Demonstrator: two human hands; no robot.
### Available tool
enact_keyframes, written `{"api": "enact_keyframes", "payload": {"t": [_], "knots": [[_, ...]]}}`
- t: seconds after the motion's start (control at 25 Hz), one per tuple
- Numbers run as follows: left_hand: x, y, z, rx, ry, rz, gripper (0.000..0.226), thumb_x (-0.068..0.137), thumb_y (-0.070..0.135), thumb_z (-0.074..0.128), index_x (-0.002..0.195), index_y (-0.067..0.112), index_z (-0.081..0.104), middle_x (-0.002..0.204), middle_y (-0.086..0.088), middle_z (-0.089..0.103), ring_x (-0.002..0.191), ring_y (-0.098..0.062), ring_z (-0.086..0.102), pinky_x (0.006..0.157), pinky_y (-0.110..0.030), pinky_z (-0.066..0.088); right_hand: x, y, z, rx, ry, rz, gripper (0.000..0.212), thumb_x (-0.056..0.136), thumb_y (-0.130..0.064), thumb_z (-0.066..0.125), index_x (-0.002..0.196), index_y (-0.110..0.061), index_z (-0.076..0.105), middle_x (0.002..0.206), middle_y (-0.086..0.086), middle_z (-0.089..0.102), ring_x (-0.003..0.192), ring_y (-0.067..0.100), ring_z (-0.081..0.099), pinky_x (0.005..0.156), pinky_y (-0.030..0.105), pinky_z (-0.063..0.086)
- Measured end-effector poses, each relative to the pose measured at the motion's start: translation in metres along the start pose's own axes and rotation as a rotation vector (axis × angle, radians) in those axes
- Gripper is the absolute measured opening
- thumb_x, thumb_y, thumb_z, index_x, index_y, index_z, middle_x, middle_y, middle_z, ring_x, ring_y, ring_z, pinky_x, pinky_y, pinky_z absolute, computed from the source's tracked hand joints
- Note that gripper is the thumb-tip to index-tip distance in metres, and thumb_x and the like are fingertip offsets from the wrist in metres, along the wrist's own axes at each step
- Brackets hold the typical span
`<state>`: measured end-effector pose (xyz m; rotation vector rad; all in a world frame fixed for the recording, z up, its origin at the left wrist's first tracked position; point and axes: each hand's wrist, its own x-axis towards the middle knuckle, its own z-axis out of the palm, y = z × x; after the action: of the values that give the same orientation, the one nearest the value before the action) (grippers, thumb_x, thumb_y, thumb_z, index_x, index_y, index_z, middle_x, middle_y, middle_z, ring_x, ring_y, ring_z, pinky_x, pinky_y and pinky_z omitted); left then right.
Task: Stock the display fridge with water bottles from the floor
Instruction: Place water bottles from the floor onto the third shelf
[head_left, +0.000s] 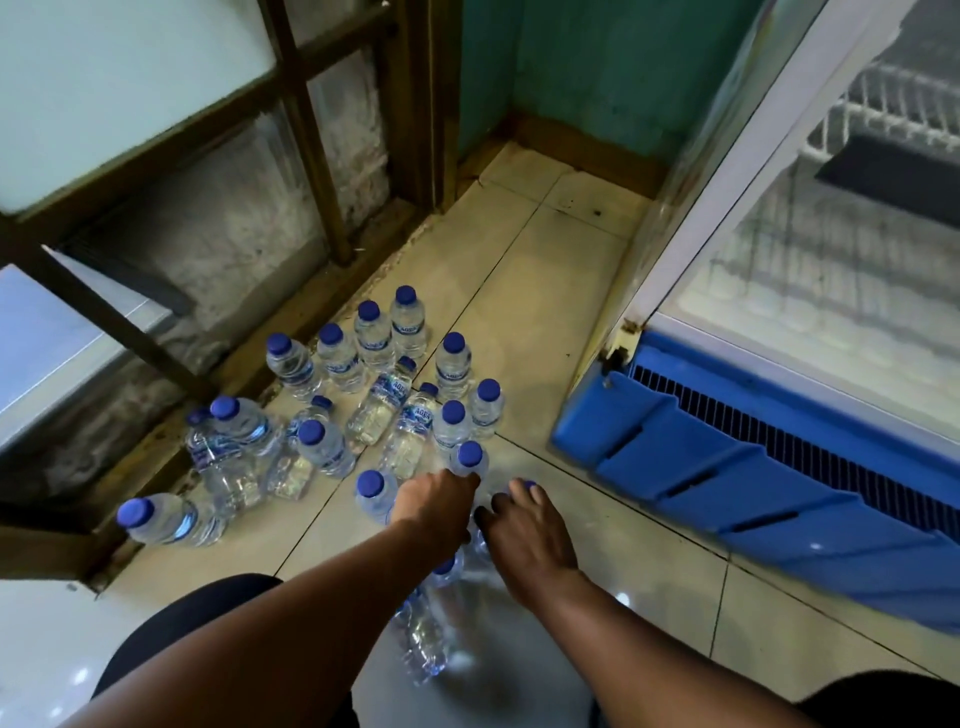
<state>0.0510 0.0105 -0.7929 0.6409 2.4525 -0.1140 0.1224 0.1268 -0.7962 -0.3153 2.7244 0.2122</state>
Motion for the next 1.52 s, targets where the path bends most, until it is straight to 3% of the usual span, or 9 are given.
{"api": "enact_keyframes", "payload": {"t": [0.2,0.36,0.56,0.72,0.88,1.08,1.28,1.4,1.52], "knots": [[0.001,0.003,0.007,-0.079,0.094,0.016,0.026,0.095,0.018,0.055,0.119,0.027,0.059,0.111,-0.001,0.069,0.101,-0.024,0.068,0.085,-0.038,0.056,0.0,-0.003,-0.008,-0.008,-0.004,-0.038,0.034,0.087,-0.018,0.063,0.121,-0.018,0.058,0.119,0.008,0.065,0.128,0.03,0.036,0.105,0.043,0.028],[-0.019,0.0,-0.019,0.021,0.134,0.109,0.04,0.089,0.024,0.066,0.125,0.037,0.057,0.112,0.002,0.067,0.103,-0.022,0.066,0.081,-0.034,0.055,-0.018,0.017,-0.05,0.124,-0.107,-0.031,0.041,0.083,-0.025,0.072,0.121,-0.021,0.058,0.125,0.005,0.058,0.128,0.027,0.036,0.102,0.038,0.035],[-0.062,0.001,-0.098,0.005,0.232,0.248,0.052,0.077,0.032,0.071,0.127,0.04,0.054,0.105,0.01,0.063,0.097,-0.014,0.063,0.079,-0.029,0.055,-0.044,0.064,-0.143,0.414,-0.137,-0.017,0.056,0.066,-0.036,0.085,0.109,-0.024,0.05,0.106,0.001,0.053,0.097,0.023,0.053,0.078,0.036,0.05],[-0.109,0.015,-0.179,-0.228,0.389,0.37,0.049,0.061,0.049,0.074,0.107,0.043,0.057,0.096,0.016,0.044,0.083,-0.005,0.055,0.072,-0.017,0.048,-0.112,0.131,-0.23,0.635,0.169,0.021,0.057,0.06,-0.03,0.086,0.105,-0.028,0.052,0.103,-0.004,0.059,0.092,0.017,0.059,0.081,0.04,0.055],[-0.146,0.039,-0.253,-0.541,0.635,0.509,0.049,0.049,0.05,0.086,0.092,0.044,0.062,0.091,0.018,0.058,0.087,0.004,0.058,0.07,-0.011,0.045,-0.21,0.194,-0.308,1.206,0.543,-0.085,0.046,0.068,-0.011,0.086,0.109,-0.017,0.068,0.108,0.007,0.07,0.099,0.019,0.069,0.084,0.033,0.057],[-0.179,0.099,-0.334,-0.697,0.895,0.68,0.052,0.054,0.064,0.08,0.098,0.045,0.059,0.086,0.018,0.066,0.075,-0.003,0.066,0.065,-0.028,0.055,-0.284,0.267,-0.372,1.716,1.201,-0.047,0.068,0.051,-0.043,0.094,0.099,-0.006,0.063,0.098,0.021,0.07,0.094,0.036,0.071,0.078,0.046,0.058],[-0.205,0.176,-0.431,-0.937,0.955,0.883,0.04,0.072,0.056,0.067,0.105,0.037,0.054,0.092,0.01,0.069,0.08,0.001,0.068,0.061,-0.019,0.055,-0.317,0.349,-0.431,1.792,1.491,0.099,0.028,0.073,-0.03,0.078,0.084,-0.016,0.056,0.069,0.008,0.062,0.061,0.02,0.062,0.065,0.035,0.054],[-0.208,0.214,-0.491,-1.063,1.06,0.954,0.029,0.083,0.052,0.063,0.104,0.033,0.058,0.096,0.008,0.069,0.082,-0.004,0.069,0.076,-0.034,0.058,-0.316,0.4,-0.45,1.961,1.467,0.014,0.016,0.081,-0.005,0.062,0.072,-0.014,0.054,0.063,0.005,0.05,0.059,0.017,0.05,0.07,0.034,0.047],[-0.194,0.244,-0.533,-1.1,1.173,0.97,0.033,0.085,0.06,0.059,0.105,0.034,0.057,0.104,0.005,0.066,0.09,-0.012,0.067,0.084,-0.045,0.057,-0.291,0.442,-0.455,1.843,1.43,0.048,0.04,0.078,0.014,0.041,0.054,-0.012,0.059,0.059,0.006,0.056,0.064,0.02,0.053,0.071,0.032,0.043]]}}
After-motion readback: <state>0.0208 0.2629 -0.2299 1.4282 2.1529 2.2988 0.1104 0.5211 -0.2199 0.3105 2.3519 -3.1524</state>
